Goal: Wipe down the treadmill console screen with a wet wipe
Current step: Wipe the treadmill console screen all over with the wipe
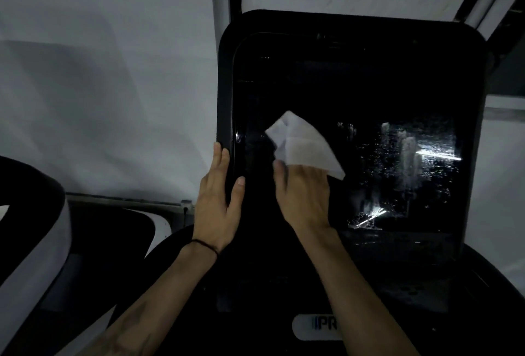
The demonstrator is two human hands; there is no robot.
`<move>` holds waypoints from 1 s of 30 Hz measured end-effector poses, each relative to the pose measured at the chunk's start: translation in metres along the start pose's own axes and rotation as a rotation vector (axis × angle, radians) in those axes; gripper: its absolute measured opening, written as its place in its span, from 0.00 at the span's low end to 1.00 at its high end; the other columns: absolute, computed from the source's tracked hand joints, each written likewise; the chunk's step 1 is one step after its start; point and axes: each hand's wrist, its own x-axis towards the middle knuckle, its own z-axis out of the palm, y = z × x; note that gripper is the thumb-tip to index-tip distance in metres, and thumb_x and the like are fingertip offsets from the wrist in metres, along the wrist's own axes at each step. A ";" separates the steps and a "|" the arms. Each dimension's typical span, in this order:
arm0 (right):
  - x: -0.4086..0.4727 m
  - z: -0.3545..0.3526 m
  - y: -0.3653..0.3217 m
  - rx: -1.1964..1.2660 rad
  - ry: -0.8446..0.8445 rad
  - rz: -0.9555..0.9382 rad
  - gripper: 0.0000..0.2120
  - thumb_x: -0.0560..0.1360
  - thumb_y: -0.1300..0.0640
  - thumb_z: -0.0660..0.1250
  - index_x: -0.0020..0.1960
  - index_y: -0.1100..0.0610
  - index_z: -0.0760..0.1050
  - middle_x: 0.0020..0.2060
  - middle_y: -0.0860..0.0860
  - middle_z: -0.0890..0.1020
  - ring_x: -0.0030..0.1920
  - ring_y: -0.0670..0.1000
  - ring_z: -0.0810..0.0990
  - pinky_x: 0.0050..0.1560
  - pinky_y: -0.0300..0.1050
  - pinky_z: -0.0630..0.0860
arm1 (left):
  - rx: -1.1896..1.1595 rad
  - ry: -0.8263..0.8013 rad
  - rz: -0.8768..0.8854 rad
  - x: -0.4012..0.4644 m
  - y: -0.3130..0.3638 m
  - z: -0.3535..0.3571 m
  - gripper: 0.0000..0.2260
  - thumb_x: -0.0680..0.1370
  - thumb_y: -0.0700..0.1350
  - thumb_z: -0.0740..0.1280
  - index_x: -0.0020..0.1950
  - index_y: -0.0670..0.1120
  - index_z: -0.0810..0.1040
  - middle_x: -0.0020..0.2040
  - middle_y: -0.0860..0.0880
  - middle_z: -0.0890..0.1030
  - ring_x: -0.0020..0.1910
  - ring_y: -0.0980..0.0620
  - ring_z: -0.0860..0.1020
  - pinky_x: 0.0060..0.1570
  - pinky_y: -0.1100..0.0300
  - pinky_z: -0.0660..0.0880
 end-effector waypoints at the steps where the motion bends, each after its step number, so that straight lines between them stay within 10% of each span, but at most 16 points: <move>1: -0.005 -0.001 0.007 -0.038 0.015 0.035 0.24 0.84 0.46 0.55 0.44 0.62 0.80 0.38 0.60 0.83 0.41 0.60 0.82 0.47 0.52 0.76 | -0.007 -0.001 0.000 -0.001 0.000 0.000 0.30 0.84 0.61 0.51 0.85 0.51 0.54 0.84 0.62 0.49 0.80 0.63 0.56 0.74 0.75 0.51; 6: -0.059 0.015 -0.016 -0.001 -0.048 -0.044 0.27 0.83 0.43 0.55 0.62 0.64 0.80 0.54 0.62 0.84 0.55 0.61 0.83 0.58 0.51 0.79 | -0.017 0.044 -0.005 -0.001 -0.002 0.005 0.30 0.84 0.60 0.53 0.84 0.50 0.56 0.85 0.60 0.51 0.80 0.58 0.59 0.74 0.74 0.53; 12: -0.003 0.003 -0.005 -0.036 0.030 0.072 0.33 0.86 0.43 0.48 0.39 0.62 0.80 0.34 0.60 0.83 0.37 0.61 0.82 0.45 0.51 0.75 | -0.067 0.026 -0.043 -0.002 0.006 0.004 0.30 0.84 0.61 0.52 0.84 0.52 0.55 0.84 0.63 0.50 0.81 0.61 0.57 0.77 0.63 0.57; 16: -0.040 0.012 -0.029 -0.011 -0.031 -0.013 0.25 0.83 0.46 0.56 0.57 0.65 0.81 0.49 0.63 0.85 0.51 0.62 0.83 0.55 0.52 0.78 | -0.071 0.042 -0.067 0.000 0.008 0.007 0.31 0.83 0.61 0.52 0.84 0.52 0.55 0.84 0.62 0.50 0.81 0.61 0.57 0.75 0.71 0.53; 21: 0.014 -0.003 -0.005 -0.002 0.024 -0.025 0.23 0.84 0.47 0.57 0.40 0.61 0.79 0.33 0.59 0.81 0.35 0.60 0.80 0.40 0.51 0.76 | -0.140 0.033 -0.091 -0.001 0.010 0.004 0.27 0.85 0.59 0.52 0.84 0.54 0.55 0.83 0.65 0.52 0.80 0.66 0.55 0.76 0.65 0.56; 26: -0.032 0.009 -0.016 -0.004 -0.061 -0.069 0.26 0.83 0.45 0.54 0.57 0.63 0.81 0.48 0.62 0.85 0.50 0.61 0.83 0.55 0.52 0.78 | -0.139 0.079 -0.115 0.000 0.014 0.008 0.26 0.84 0.62 0.51 0.82 0.60 0.53 0.83 0.66 0.52 0.80 0.65 0.56 0.76 0.61 0.59; 30: 0.027 0.001 -0.021 0.045 0.000 -0.103 0.26 0.84 0.43 0.55 0.38 0.58 0.79 0.33 0.57 0.81 0.35 0.59 0.81 0.41 0.50 0.75 | -0.160 0.071 -0.117 -0.001 0.015 0.007 0.24 0.84 0.60 0.51 0.80 0.61 0.54 0.84 0.62 0.54 0.80 0.64 0.57 0.77 0.62 0.58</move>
